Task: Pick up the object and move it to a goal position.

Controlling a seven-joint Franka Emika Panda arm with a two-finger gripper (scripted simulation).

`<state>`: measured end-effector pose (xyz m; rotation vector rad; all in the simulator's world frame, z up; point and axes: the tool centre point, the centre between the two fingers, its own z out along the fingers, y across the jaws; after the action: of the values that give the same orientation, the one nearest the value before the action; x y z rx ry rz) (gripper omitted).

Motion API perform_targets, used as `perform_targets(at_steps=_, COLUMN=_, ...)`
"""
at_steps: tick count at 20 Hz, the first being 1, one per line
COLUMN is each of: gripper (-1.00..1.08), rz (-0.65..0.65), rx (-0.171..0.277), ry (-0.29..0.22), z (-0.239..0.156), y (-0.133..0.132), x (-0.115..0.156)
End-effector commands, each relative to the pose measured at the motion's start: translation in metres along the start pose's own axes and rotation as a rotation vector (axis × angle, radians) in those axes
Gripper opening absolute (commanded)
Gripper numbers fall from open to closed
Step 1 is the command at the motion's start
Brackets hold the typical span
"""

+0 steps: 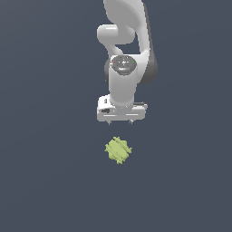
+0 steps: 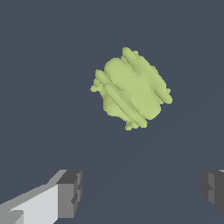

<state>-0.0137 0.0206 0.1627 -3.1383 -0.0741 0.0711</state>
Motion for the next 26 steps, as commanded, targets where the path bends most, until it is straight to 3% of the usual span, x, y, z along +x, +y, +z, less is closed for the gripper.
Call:
perform_targets(at_steps=1, gripper=1.00, rz=0.000, rx=0.000, ry=0.000, z=0.0000, y=0.0000, x=0.0000)
perform_targets(at_steps=26, gripper=1.08, rz=0.000, rx=0.002, ry=0.011, z=0.0069, y=0.0064, x=0.0035)
